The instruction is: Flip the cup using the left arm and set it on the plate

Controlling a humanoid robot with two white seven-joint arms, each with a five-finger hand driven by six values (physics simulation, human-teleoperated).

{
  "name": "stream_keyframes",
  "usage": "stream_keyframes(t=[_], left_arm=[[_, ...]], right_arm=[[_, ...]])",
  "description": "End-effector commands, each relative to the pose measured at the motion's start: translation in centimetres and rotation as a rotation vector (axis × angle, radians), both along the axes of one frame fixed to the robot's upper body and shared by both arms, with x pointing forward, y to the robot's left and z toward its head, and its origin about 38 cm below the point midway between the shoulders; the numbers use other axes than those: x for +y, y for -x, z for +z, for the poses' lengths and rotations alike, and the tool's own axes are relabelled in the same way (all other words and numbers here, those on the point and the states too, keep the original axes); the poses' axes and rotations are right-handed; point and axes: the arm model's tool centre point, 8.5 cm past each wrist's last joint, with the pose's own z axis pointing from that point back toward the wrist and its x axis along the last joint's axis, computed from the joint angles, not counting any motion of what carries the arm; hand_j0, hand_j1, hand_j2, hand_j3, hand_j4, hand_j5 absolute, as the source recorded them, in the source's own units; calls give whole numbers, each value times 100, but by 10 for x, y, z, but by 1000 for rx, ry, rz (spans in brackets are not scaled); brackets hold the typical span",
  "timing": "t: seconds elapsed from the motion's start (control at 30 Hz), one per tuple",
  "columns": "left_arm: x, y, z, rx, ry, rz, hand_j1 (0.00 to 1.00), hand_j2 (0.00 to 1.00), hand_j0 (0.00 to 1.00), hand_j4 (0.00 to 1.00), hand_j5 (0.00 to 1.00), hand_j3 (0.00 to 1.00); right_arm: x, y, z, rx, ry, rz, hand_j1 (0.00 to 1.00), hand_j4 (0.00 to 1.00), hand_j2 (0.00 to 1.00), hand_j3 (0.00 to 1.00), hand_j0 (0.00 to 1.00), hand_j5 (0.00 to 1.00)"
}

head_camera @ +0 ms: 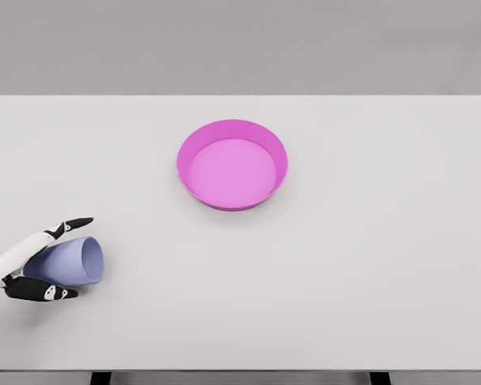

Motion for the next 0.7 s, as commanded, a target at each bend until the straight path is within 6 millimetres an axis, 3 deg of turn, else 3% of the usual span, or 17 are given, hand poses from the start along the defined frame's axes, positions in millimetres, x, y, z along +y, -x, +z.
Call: stream_keyframes(t=[0.0, 0.23, 0.47, 0.67], left_arm=[[-1, 0, 0, 0, 5, 3, 100, 100, 100, 100, 100, 100], [-2, 1, -2, 5, 6, -2, 100, 100, 100, 100, 100, 100], [-1, 1, -1, 5, -24, -22, 68, 68, 68, 68, 68, 68], [0, 0, 2, -3, -31, -36, 60, 60, 60, 60, 60, 60]], right_arm=[[0, 0, 0, 0, 0, 0, 100, 100, 100, 100, 100, 100], [0, 0, 0, 0, 0, 0, 100, 100, 100, 100, 100, 100], [0, 0, 0, 0, 0, 0, 100, 100, 100, 100, 100, 100], [0, 0, 0, 1, 0, 0, 100, 100, 100, 100, 100, 100]])
